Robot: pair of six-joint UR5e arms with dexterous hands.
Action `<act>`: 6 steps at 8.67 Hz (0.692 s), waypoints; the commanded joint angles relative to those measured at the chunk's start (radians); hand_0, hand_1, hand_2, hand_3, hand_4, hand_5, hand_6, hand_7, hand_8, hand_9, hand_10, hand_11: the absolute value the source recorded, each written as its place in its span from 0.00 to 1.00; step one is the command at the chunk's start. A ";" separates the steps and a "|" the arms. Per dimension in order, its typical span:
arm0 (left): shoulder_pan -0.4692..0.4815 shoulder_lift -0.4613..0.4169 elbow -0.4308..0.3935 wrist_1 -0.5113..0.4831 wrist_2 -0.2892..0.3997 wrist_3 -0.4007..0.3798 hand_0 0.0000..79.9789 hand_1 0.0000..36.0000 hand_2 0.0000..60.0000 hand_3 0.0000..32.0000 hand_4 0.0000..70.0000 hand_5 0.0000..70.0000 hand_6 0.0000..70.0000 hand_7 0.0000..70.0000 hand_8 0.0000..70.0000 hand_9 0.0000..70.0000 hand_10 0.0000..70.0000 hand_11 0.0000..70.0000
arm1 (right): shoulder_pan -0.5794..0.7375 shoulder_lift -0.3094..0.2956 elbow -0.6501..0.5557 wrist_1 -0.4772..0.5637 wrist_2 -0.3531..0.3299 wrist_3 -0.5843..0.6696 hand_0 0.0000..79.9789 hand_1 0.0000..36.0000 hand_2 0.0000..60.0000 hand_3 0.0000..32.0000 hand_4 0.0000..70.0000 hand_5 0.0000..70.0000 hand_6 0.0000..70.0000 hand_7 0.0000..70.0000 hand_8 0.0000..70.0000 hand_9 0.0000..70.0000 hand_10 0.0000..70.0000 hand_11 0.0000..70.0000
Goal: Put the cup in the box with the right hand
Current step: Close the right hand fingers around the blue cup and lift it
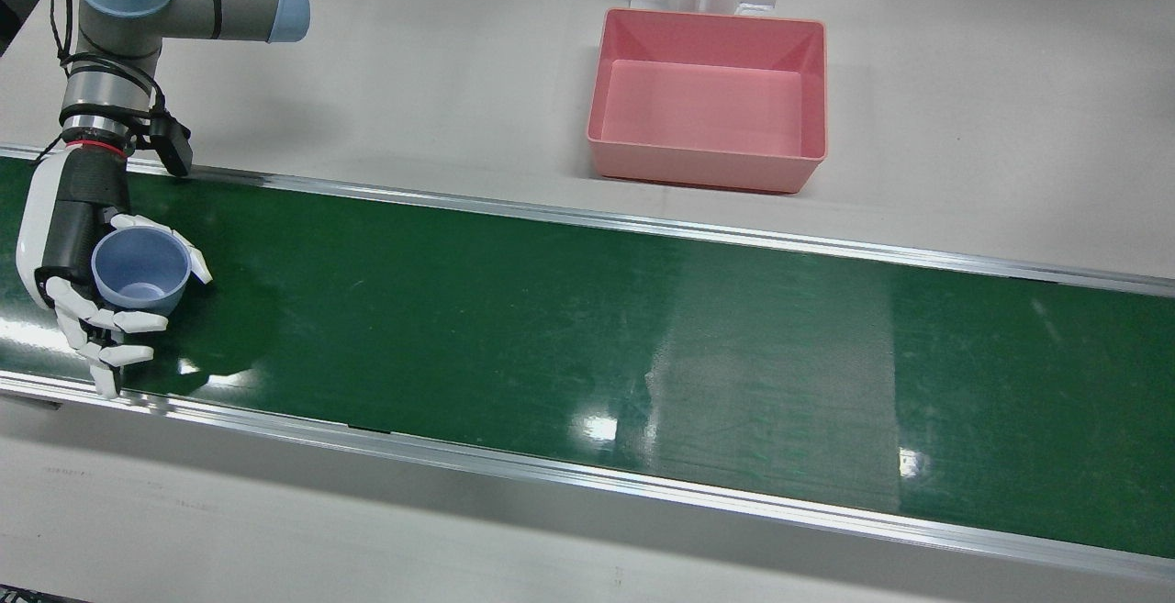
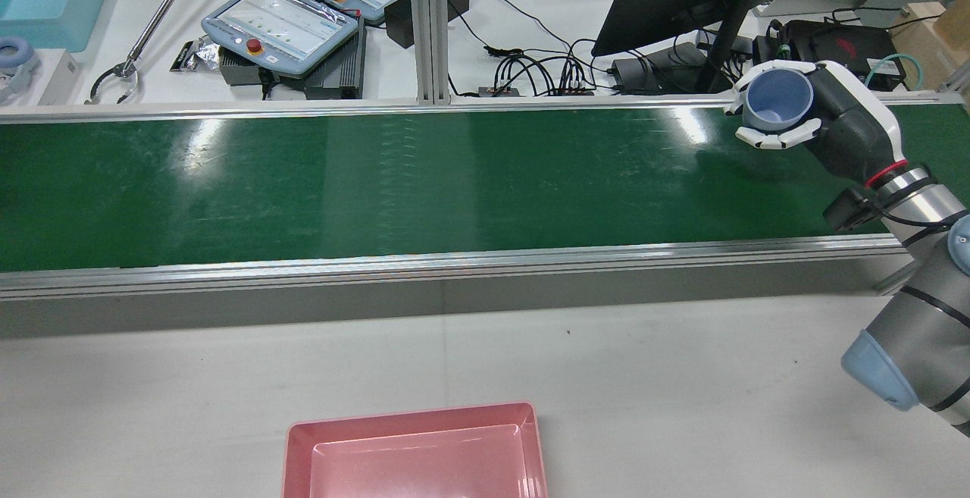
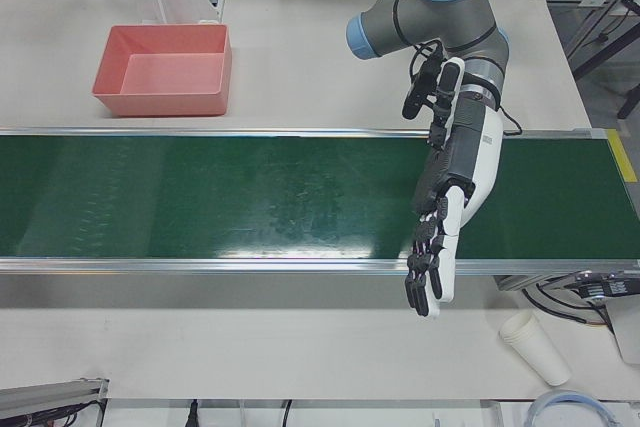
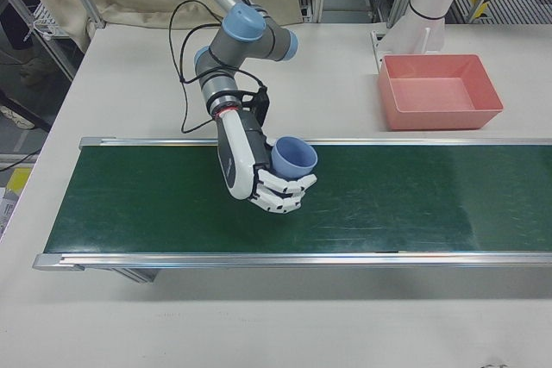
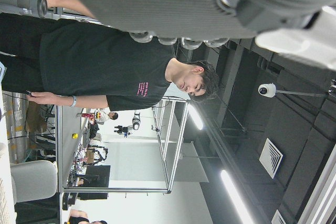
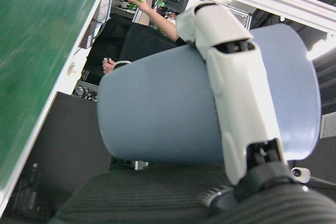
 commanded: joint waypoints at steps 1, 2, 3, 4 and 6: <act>0.000 0.000 0.000 0.000 0.001 0.000 0.00 0.00 0.00 0.00 0.00 0.00 0.00 0.00 0.00 0.00 0.00 0.00 | -0.029 0.034 0.229 -0.110 0.001 -0.016 0.95 1.00 1.00 0.00 0.45 0.45 0.77 1.00 1.00 1.00 0.99 1.00; 0.000 0.000 0.000 0.000 0.001 0.000 0.00 0.00 0.00 0.00 0.00 0.00 0.00 0.00 0.00 0.00 0.00 0.00 | -0.117 0.036 0.329 -0.154 0.003 -0.043 0.95 1.00 1.00 0.00 0.44 0.45 0.76 1.00 1.00 1.00 0.94 1.00; 0.000 0.000 0.000 0.000 0.001 0.000 0.00 0.00 0.00 0.00 0.00 0.00 0.00 0.00 0.00 0.00 0.00 0.00 | -0.211 0.038 0.410 -0.168 0.016 -0.111 0.98 1.00 1.00 0.00 0.46 0.44 0.75 1.00 1.00 1.00 0.90 1.00; 0.000 0.000 0.000 0.000 0.001 0.000 0.00 0.00 0.00 0.00 0.00 0.00 0.00 0.00 0.00 0.00 0.00 0.00 | -0.329 0.038 0.485 -0.181 0.080 -0.177 0.99 1.00 1.00 0.00 0.44 0.43 0.74 1.00 1.00 1.00 0.89 1.00; 0.000 0.000 0.000 0.000 0.000 0.000 0.00 0.00 0.00 0.00 0.00 0.00 0.00 0.00 0.00 0.00 0.00 0.00 | -0.585 0.077 0.558 -0.182 0.157 -0.330 1.00 1.00 1.00 0.00 0.43 0.42 0.73 1.00 1.00 1.00 0.87 1.00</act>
